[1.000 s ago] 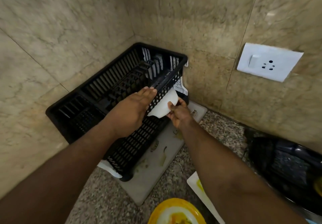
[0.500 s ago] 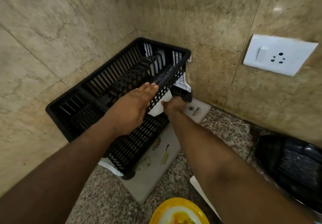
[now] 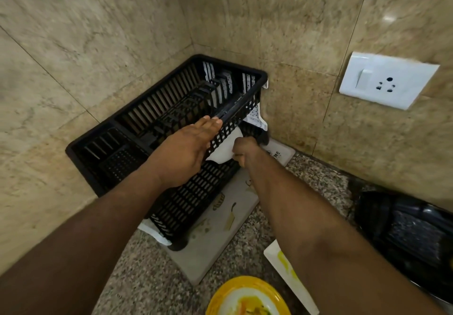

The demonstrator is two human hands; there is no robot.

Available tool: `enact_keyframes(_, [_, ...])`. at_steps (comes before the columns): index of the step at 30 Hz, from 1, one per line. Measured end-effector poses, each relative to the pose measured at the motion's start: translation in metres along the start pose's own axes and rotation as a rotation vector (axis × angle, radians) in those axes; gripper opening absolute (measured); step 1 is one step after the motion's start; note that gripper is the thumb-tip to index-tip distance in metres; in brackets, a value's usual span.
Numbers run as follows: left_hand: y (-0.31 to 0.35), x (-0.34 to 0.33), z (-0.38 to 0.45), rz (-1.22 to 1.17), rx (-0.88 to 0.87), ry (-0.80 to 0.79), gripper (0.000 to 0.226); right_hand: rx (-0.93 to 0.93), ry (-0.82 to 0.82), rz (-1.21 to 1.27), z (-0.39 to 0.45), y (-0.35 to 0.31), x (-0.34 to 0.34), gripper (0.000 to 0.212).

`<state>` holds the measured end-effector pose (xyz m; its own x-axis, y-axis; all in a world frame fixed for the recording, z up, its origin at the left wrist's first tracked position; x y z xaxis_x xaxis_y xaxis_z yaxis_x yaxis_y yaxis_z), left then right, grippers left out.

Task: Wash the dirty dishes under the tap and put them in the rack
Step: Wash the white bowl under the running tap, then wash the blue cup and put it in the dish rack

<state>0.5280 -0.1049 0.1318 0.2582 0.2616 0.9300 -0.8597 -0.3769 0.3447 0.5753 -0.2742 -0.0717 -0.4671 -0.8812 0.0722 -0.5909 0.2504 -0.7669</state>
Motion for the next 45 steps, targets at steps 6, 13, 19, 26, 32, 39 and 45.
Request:
enact_keyframes(6, [0.001,-0.001,0.0,-0.01,0.005,0.007,0.06,0.075,-0.057,-0.038,-0.01,-0.004,-0.015,0.043])
enact_keyframes(13, [0.004,0.002,0.0,-0.01,0.018,0.011,0.061,0.096,-0.024,-0.008,-0.012,0.003,-0.018,0.044])
enact_keyframes(19, [0.013,0.003,-0.006,0.006,0.066,0.026,0.063,0.181,-0.096,0.045,-0.024,0.023,-0.004,0.044])
enact_keyframes(26, [0.063,-0.015,-0.043,-0.076,0.116,0.1,0.054,0.257,-0.034,0.085,-0.146,0.048,0.046,0.021])
enact_keyframes(32, [0.138,-0.079,-0.1,-0.176,0.215,0.033,0.043,0.215,0.025,-0.186,-0.213,0.124,0.102,0.009])
enact_keyframes(39, [0.233,-0.171,-0.168,-0.387,0.347,-0.044,0.036,0.15,0.118,-0.375,-0.334,0.207,0.168,0.017])
enact_keyframes(45, [0.305,-0.223,-0.17,-0.505,0.402,-0.138,0.049,0.131,0.339,-0.552,-0.376,0.268,0.24,0.015])
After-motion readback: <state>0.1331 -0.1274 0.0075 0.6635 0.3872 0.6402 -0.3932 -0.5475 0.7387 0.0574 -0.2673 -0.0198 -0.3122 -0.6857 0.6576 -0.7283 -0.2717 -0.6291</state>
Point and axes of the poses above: each hand's wrist, its own z-axis towards the middle knuckle, its own x-axis out of the back of the hand, y = z × x, the point moved 6 cm from there along z, towards the middle knuckle, and after that the axes turned 12 degrees about -z, right-handed, at the moved point
